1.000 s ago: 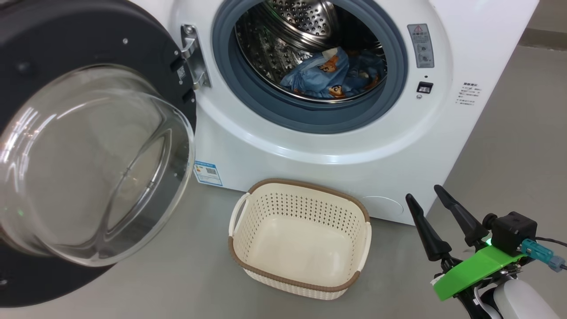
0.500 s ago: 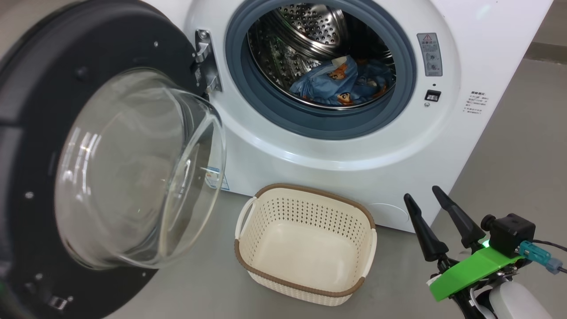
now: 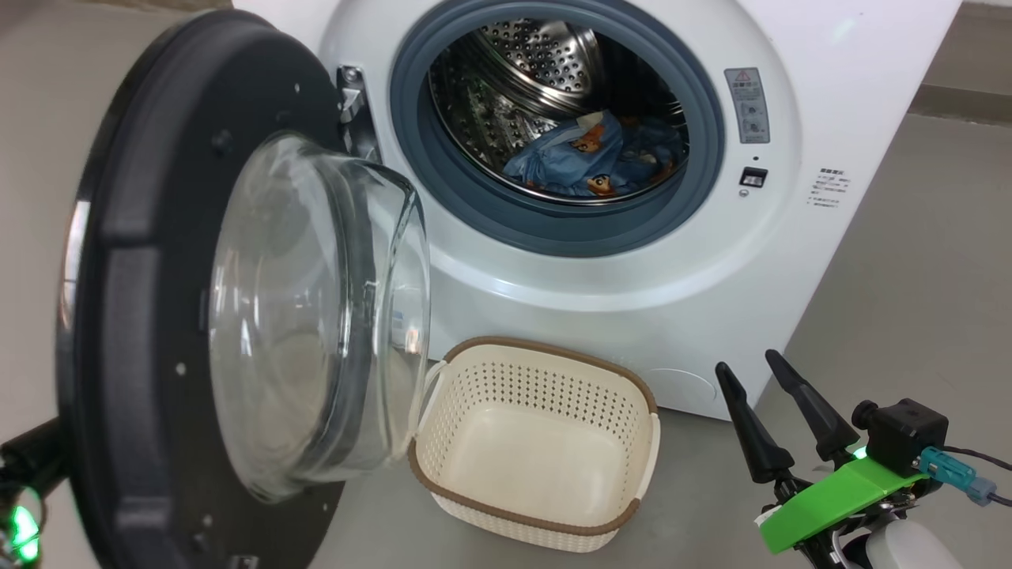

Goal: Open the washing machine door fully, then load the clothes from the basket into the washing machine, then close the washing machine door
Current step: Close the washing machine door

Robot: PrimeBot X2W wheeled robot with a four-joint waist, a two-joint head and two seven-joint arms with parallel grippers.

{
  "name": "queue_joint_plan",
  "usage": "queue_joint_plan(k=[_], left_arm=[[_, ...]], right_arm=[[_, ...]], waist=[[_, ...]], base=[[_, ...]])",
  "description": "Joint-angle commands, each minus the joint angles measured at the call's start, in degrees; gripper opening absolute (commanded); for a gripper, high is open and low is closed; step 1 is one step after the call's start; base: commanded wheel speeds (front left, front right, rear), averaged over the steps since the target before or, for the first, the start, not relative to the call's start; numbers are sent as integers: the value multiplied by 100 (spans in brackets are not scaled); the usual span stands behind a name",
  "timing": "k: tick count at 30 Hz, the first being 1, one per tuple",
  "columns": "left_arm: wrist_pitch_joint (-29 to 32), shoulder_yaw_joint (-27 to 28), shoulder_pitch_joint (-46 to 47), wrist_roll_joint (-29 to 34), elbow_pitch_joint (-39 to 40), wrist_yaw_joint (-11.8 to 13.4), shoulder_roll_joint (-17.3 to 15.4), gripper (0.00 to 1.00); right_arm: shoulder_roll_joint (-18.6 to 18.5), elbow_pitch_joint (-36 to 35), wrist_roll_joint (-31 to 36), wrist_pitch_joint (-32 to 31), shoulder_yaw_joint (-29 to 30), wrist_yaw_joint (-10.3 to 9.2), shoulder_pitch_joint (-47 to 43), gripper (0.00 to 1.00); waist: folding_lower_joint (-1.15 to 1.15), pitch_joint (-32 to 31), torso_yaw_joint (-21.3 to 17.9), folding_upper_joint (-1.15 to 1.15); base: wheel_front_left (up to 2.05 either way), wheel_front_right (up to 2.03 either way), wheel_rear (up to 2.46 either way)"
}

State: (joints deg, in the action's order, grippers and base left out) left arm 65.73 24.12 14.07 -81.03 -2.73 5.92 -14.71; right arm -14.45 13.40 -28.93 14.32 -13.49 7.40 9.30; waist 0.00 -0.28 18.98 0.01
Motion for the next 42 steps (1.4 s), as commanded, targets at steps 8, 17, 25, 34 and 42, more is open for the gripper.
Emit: queue_joint_plan(k=[8, 17, 25, 34, 42], left_arm=[[251, -225, 31, -178, 1225, 593, 257, 0], [160, -421, -17, -61, 1703, 793, 473, 0], [-6, -540, 69, -22, 1793, 743, 695, 0], [-329, -504, 164, 178, 1529, 505, 743, 0], [-561, -580, 376, 230, 1287, 300, 855, 0]], right_arm=[[63, -171, 10, 68, -8, 9, 66, 100], [137, -177, 10, 68, 70, 9, 47, 100], [158, -177, 19, 68, 88, 9, 86, 100], [140, -165, 2, 68, 83, 9, 102, 100], [127, -141, -15, 68, 91, 9, 121, 100]], waist=[[0, 31, -499, -1], [0, 98, -1098, -1], [0, 128, -1685, -1], [0, 149, -2202, -1], [0, 132, -2285, -1]], base=[[0, 0, 0], [0, 0, 0], [0, 0, 0], [0, 0, 0], [0, 0, 0]])
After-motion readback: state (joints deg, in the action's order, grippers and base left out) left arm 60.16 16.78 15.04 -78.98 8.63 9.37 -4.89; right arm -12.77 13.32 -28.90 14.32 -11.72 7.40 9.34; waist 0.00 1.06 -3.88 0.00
